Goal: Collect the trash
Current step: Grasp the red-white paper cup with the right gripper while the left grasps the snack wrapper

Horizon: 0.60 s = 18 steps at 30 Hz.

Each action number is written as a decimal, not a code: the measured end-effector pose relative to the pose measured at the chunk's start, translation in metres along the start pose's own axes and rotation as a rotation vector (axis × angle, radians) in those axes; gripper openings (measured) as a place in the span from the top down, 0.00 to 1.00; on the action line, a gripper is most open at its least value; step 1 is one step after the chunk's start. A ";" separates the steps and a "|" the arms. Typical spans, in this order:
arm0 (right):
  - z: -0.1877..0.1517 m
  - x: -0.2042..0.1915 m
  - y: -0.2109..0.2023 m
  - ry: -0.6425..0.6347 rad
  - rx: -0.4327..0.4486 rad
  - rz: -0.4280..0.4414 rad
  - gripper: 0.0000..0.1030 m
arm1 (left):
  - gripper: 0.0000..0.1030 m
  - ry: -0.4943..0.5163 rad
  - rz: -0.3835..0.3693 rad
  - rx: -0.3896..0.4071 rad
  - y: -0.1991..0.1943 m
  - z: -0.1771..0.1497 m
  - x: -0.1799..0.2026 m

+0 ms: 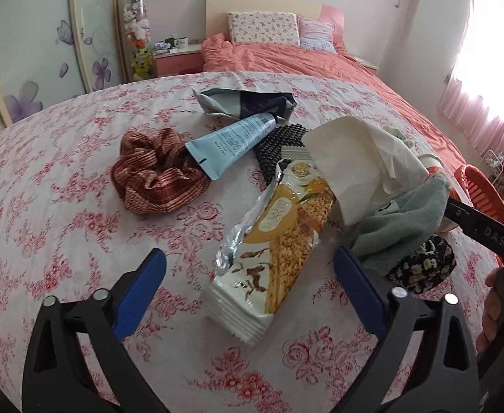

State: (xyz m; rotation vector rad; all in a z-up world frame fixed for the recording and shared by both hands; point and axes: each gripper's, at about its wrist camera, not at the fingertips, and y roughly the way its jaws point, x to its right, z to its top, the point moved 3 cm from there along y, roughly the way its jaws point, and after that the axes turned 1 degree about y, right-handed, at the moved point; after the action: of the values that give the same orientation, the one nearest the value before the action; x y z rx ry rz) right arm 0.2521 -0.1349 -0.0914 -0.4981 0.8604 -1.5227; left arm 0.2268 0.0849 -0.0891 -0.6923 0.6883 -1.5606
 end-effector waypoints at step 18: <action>0.005 -0.001 0.017 -0.009 -0.014 -0.001 0.31 | 0.55 -0.025 -0.018 -0.037 0.018 0.013 0.001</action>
State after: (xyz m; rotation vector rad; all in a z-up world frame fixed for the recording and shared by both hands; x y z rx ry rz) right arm 0.2671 -0.1349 -0.1005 -0.5145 0.8644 -1.5152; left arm 0.2481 0.0819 -0.0950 -0.7466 0.6958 -1.5565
